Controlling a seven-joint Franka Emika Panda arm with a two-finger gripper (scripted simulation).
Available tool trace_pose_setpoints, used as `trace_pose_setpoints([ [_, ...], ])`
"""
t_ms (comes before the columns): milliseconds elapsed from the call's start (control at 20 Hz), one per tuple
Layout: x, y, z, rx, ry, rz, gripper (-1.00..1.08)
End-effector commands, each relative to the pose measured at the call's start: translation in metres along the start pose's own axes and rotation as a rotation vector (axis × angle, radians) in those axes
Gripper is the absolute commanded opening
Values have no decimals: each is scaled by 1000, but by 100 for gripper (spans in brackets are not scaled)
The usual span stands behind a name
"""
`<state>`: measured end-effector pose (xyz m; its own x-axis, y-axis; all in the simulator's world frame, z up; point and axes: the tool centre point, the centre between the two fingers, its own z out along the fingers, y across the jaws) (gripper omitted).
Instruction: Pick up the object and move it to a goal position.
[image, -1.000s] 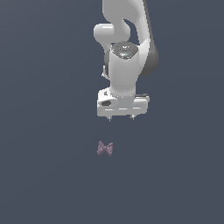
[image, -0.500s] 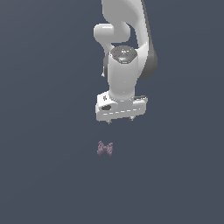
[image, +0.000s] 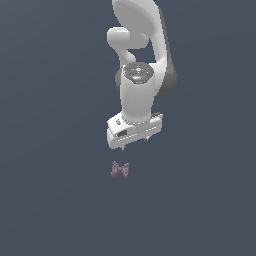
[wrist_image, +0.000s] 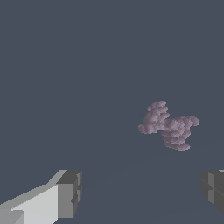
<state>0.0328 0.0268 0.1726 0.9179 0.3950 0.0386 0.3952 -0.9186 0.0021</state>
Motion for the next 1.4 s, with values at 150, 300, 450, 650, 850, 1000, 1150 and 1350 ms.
trace_pose_setpoints([
  [150,5,10,10,-2,-8,-146,100],
  [300,8,15,15,-2,-12,-225,100],
  [450,10,20,21,-2,-16,-303,100],
  [650,13,27,28,-1,-21,-407,100],
  [850,16,35,36,1,-25,-510,100],
  [1000,17,40,42,4,-28,-587,100],
  [1150,19,46,47,6,-30,-663,100],
  [1350,21,54,55,10,-32,-765,100],
])
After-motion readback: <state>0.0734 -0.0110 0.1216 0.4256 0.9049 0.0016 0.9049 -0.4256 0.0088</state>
